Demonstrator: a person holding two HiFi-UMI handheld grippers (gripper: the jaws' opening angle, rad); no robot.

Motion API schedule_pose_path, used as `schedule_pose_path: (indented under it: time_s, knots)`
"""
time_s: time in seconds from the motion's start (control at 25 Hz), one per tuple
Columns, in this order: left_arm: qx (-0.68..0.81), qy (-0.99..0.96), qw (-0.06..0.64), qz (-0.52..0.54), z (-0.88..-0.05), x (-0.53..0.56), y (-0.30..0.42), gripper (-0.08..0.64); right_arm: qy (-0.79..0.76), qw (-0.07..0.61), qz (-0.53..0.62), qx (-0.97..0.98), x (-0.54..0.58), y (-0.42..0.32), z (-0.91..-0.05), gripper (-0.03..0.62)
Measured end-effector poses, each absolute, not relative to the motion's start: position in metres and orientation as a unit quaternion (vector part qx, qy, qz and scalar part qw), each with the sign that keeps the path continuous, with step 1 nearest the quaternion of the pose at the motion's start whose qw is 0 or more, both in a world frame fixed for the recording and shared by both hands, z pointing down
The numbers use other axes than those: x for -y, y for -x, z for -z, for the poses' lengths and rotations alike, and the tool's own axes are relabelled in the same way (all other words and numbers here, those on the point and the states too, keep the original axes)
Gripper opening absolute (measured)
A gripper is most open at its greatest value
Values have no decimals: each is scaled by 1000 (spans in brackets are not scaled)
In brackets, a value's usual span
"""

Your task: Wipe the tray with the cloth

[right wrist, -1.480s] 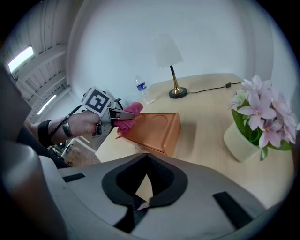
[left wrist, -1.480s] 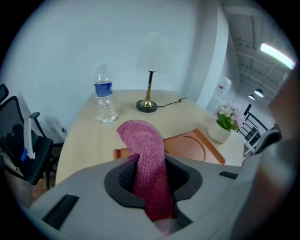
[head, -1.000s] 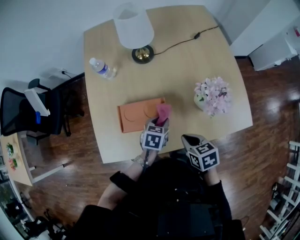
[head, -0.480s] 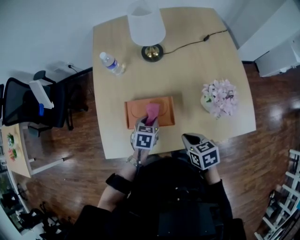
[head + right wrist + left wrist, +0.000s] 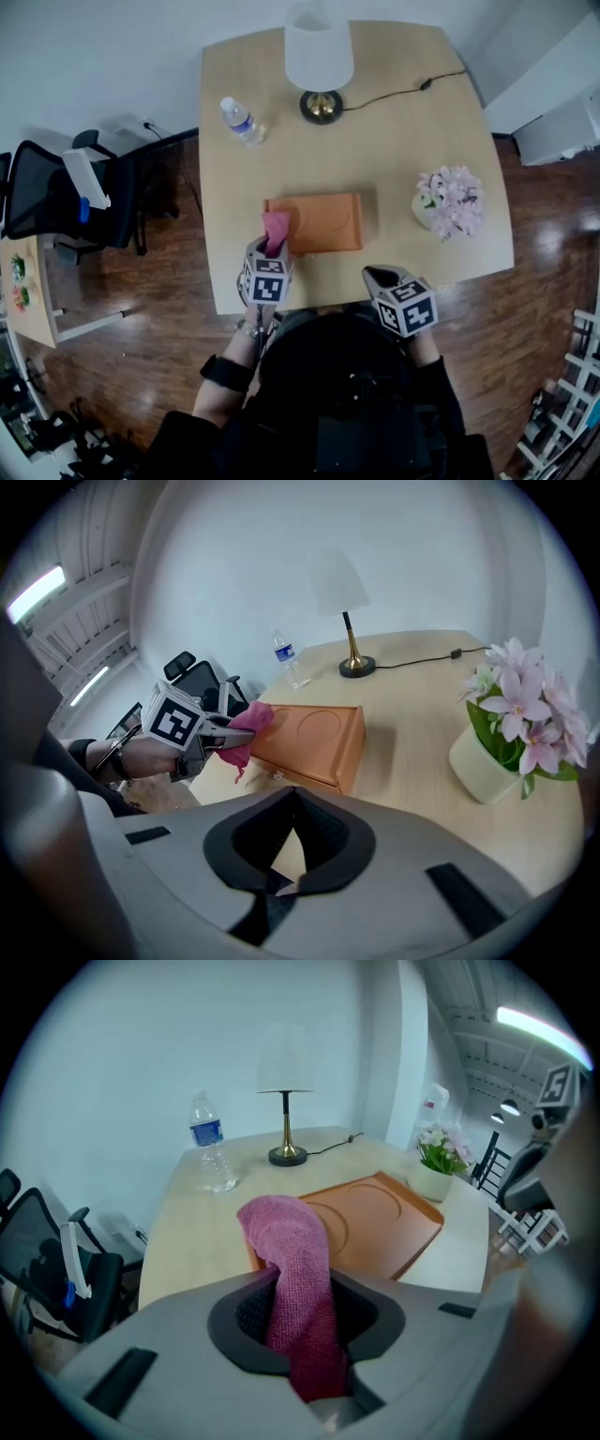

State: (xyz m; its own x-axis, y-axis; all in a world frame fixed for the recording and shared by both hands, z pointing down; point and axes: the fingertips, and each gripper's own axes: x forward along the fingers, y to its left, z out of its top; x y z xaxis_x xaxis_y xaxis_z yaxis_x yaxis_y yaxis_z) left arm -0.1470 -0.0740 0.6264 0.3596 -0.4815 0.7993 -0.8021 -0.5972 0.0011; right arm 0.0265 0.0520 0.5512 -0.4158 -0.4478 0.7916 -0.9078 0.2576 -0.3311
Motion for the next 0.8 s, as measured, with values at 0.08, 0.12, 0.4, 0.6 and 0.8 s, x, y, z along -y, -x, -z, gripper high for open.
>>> schedule_pose_path:
  time_s: [0.08,0.12,0.4,0.6,0.8]
  knots:
    - [396,-806,220,-381,-621,69,146,100,-461,285,-398,741,-49,-22,-549,8]
    - [392,-812,231,-366,-614,65,146,100,-462,284,-395,741,-47,-20,-548,8]
    - [357,-827,289,-323,-600,10,178,98,-453,295,-389,746,-39,8,-553,8]
    - [366,-822,314,-303,-610,11,194,98,-460,304,-379,743,-32,15,-558,8]
    - [381,-818,331,-277,-618,61,213,98,-550,327,-342,688,-3,-38,-580,11]
